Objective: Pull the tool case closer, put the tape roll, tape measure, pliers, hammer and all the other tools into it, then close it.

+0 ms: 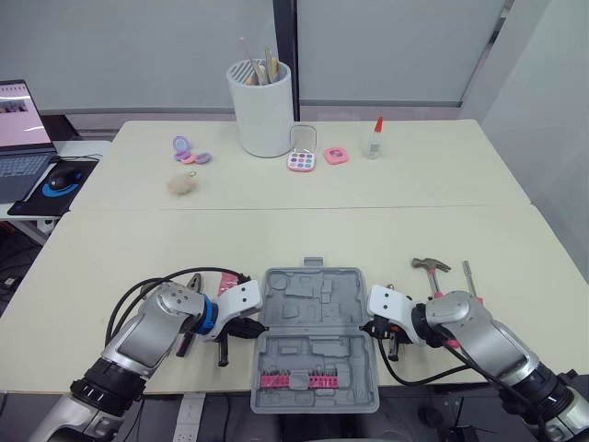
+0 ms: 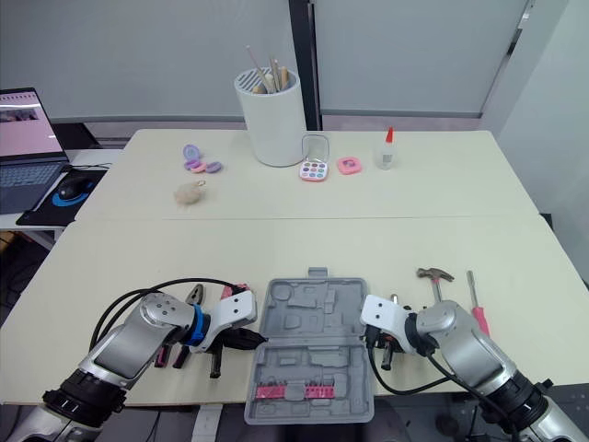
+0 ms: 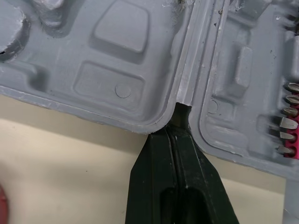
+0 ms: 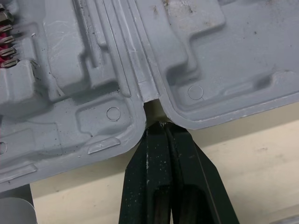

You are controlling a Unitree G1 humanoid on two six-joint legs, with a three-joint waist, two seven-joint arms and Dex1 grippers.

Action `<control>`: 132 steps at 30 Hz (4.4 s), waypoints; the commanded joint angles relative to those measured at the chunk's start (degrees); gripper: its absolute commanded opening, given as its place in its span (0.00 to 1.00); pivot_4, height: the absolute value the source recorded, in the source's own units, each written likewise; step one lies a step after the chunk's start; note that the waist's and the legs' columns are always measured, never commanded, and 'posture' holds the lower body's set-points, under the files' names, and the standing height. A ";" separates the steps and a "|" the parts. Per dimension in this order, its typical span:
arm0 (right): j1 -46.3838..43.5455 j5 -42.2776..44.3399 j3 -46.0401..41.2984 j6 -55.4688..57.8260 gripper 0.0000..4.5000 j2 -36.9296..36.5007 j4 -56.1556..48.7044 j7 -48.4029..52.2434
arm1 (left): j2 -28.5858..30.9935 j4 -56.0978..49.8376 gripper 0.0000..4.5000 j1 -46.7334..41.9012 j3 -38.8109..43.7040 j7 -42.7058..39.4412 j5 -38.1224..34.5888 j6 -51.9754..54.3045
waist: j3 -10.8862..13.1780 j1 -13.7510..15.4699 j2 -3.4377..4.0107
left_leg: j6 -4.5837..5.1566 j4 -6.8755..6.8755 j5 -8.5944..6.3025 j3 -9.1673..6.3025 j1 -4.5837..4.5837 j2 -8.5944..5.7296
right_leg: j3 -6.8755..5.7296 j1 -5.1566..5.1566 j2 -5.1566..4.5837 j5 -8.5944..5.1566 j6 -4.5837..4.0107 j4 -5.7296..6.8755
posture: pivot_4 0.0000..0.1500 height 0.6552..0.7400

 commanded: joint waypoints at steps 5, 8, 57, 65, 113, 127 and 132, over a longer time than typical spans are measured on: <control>0.71 1.09 1.51 -0.16 0.00 -0.67 -1.17 0.74 | 0.87 -1.89 0.00 0.69 -1.32 -0.78 -0.95 0.38 | 0.00 0.01 0.00 | 0.00 0.00 0.00 0.00 0.01 0.00 | -0.01 0.02 0.00 0.00 0.00 0.00 | 1.00 0.96; 0.66 1.05 1.57 -0.22 0.00 -0.60 -1.07 0.62 | 0.80 -1.55 0.00 0.58 -1.23 -0.55 -0.87 0.31 | 0.00 0.01 -0.01 | 0.00 0.00 0.00 -0.01 0.01 0.00 | -0.01 0.02 0.00 0.00 0.00 0.00 | 1.00 0.96; 29.39 14.86 -56.91 -25.97 0.86 -30.43 9.18 20.19 | 15.77 25.51 1.00 32.87 63.53 0.43 -19.83 -16.10 | 0.26 0.27 -0.43 | -0.03 -0.30 -0.02 0.12 0.10 0.25 | -0.10 0.17 -0.21 0.00 -0.02 -0.52 | 1.00 0.96; 20.06 18.68 -48.76 -25.08 0.99 -27.30 2.89 17.13 | 14.61 22.72 1.00 33.75 63.89 3.21 -19.01 -16.40 | 0.27 -0.07 -0.43 | -0.04 -0.31 -0.03 0.19 0.13 0.36 | -0.07 0.16 -0.17 0.01 -0.03 -0.53 | 1.00 0.96; -15.33 29.17 -7.42 -4.14 1.00 -2.38 -18.85 1.96 | 12.40 58.08 0.58 -9.13 22.33 3.55 -0.20 -41.89 | 0.21 -0.02 -0.70 | -0.11 0.05 -0.06 0.34 -0.44 0.58 | -0.08 -0.72 0.07 0.15 -0.24 0.10 | 1.00 0.96; -15.53 29.92 -8.10 -3.51 1.00 -2.56 -19.31 1.86 | 10.11 63.24 0.03 -10.83 20.18 6.79 3.06 -46.71 | 0.20 0.02 -0.71 | -0.11 0.06 -0.05 0.32 -0.43 0.59 | -0.11 -0.72 0.07 0.15 -0.24 0.15 | 1.00 0.96; -15.29 29.91 -8.32 -3.45 1.00 -2.69 -19.42 1.73 | 10.94 63.02 0.01 -10.65 21.17 6.06 2.13 -47.05 | 0.20 0.01 -0.71 | -0.11 0.06 -0.05 0.32 -0.43 0.59 | -0.11 -0.72 0.07 0.15 -0.24 0.15 | 1.00 0.96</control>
